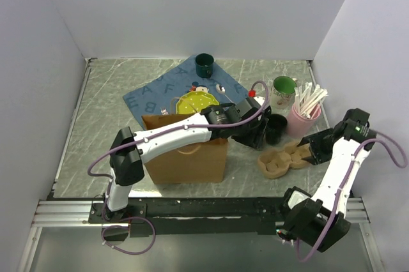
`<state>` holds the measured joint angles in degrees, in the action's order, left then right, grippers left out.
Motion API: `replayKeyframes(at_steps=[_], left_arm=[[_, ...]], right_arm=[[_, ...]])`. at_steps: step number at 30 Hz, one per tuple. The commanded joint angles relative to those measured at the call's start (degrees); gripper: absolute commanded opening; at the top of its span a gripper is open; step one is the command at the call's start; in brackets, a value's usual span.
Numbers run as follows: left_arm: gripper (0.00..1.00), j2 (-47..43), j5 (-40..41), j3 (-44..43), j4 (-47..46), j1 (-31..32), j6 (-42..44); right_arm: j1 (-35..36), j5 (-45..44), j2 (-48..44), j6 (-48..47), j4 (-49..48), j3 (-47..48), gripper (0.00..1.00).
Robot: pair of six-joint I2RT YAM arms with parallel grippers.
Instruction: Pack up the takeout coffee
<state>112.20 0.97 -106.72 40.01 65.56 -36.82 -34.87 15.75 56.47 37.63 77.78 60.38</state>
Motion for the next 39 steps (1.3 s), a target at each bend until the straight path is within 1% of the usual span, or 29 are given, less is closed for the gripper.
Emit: replayKeyframes(at_steps=[1, 3, 4, 6, 7, 9, 10, 12, 16, 19, 20, 21, 27, 28, 30, 31, 35, 36, 39], left_arm=[[0.61, -3.66, 0.52, -1.92, -1.16, -0.17, 1.66], [0.62, -4.09, -0.09, -2.0, -1.34, -0.08, 2.54], [0.62, -4.88, -0.18, -1.92, -2.03, -0.08, 2.89], [0.63, -6.9, -0.44, -1.04, -3.09, -0.17, 3.24], [0.63, -7.78, -0.45, -0.08, -4.66, -0.08, 3.42], [0.63, -10.15, -1.85, 0.89, -6.25, -0.17, 3.68], [0.63, -10.94, -1.94, 1.68, -7.04, -0.17, 3.77], [0.63, -13.22, -2.9, 2.3, -9.06, -0.17, 3.68], [0.63, -16.83, -2.21, 3.18, -11.0, -0.08, 3.77], [0.63, -19.38, -1.15, 3.18, -11.88, -0.17, 3.77], [0.63, -19.91, -1.15, 3.01, -11.88, -0.17, 3.51], [0.63, -20.96, 1.03, 2.92, -11.71, -0.08, 3.51], [0.64, -26.06, 6.93, 4.94, -11.89, -0.08, 3.51], [0.65, -26.68, 9.03, 5.2, -11.01, -0.08, 3.68], [0.66, -28.78, 11.32, 5.99, -10.39, -0.17, 3.95], [0.66, -29.58, 12.9, 6.86, -9.87, -0.17, 3.86], [0.67, -33.71, 14.75, 10.03, -10.65, -0.08, 4.12], [0.67, -35.2, 15.02, 10.65, -10.91, -0.17, 4.12], [0.68, -37.22, 16.07, 12.58, -11.01, -0.08, 4.3]], right_arm=[[2.25, -4.5, 1.01, -7.03, 6.69, 7.55, 0.52], [6.37, -5.98, 2.15, -9.75, 7.65, 8.87, 0.51], [12.66, -9.99, 2.85, -10.03, 8.0, 9.23, 0.51], [19.99, -15.19, 2.95, -7.76, 9.49, 10.54, 0.51], [24.54, -15.57, 2.16, -7.4, 9.58, 10.63, 0.51], [26.08, -14.27, 0.41, -8.78, 7.4, 9.41, 0.5], [26.43, -11.3, -1.78, -9.41, 6.26, 8.45, 0.5], [26.87, -8.2, -4.07, -10.64, 2.3, 4.58, 0.49], [28.8, -6.26, -7.68, -9.59, -1.3, -1.83, 0.49], [32.66, -4.77, -8.91, -9.59, -5.17, -5.7, 0.49], [34.07, -6.15, -8.83, -8.02, -5.27, -6.41, 0.49], [36.52, -8.95, -8.66, -7.22, -5.09, -6.5, 0.49], [43.56, -12.58, -5.58, -3.97, -7.11, -5.8, 0.47], [47.58, -13.98, -4.53, -3.62, -7.29, -5.97, 0.47], [51.73, -15.65, -3.39, -1.95, -7.82, -6.5, 0.47], [55.32, -18.79, -2.34, -1.33, -7.9, -7.2, 0.47], [58.95, -19.62, -1.01, -1.23, -11.32, -10.09, 0.46], [59.3, -19.53, -0.75, -1.76, -13.25, -10.72, 0.45], [59.92, -20.4, 0.57, -3.34, -14.67, -12.04, 0.44]])
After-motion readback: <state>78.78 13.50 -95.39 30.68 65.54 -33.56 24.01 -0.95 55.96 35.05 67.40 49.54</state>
